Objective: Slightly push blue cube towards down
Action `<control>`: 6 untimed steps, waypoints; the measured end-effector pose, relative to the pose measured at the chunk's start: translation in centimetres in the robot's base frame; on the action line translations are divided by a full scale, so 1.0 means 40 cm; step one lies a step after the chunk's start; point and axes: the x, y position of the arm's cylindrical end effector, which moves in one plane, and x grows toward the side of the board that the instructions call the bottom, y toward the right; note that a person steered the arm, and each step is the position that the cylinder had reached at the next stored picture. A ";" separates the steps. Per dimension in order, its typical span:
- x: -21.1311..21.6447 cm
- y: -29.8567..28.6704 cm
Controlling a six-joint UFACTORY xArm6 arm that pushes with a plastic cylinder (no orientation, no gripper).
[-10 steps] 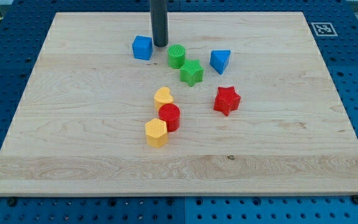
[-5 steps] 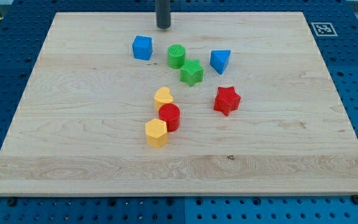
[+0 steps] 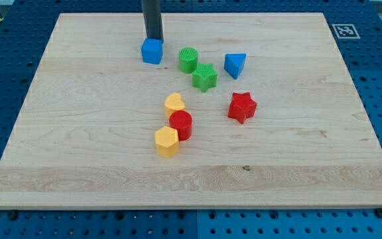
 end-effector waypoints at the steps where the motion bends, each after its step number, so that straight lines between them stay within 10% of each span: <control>1: 0.012 0.014; 6: 0.105 -0.045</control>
